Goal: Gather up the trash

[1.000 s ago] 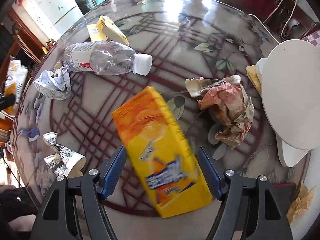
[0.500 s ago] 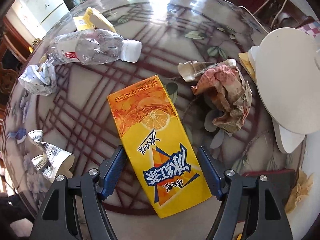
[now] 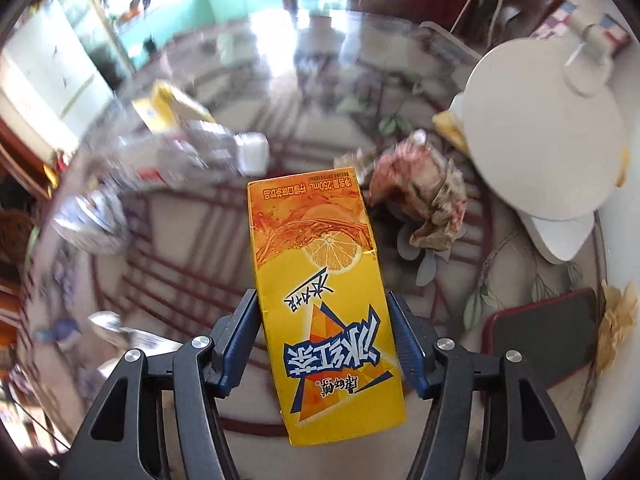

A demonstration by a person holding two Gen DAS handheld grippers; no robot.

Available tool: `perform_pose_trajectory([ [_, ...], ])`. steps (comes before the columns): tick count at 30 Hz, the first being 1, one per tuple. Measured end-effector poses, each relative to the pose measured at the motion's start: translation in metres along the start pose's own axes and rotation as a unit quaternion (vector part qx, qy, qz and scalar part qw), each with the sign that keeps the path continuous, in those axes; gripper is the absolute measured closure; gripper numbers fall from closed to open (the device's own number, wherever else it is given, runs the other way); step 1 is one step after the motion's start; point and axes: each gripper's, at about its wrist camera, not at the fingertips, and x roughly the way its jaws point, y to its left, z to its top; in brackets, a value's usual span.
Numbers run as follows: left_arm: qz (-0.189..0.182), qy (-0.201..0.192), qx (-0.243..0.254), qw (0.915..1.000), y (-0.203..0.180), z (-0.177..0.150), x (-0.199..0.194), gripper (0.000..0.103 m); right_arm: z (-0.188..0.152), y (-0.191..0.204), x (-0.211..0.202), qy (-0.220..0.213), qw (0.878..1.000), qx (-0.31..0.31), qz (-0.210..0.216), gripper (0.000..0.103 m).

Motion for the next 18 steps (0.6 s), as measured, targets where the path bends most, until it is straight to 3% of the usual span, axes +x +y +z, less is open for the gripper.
perform_pose_trajectory([
  [7,0.001,-0.012,-0.006,0.9999,0.002,0.003,-0.011,0.088,-0.001,0.049,-0.077,-0.104,0.994,0.007,0.039,0.042],
  [18,0.016,-0.041,0.007,0.9990,0.011,0.009,-0.033,0.088,0.006,0.120,-0.132,-0.166,0.983,-0.033,0.073,0.042],
])
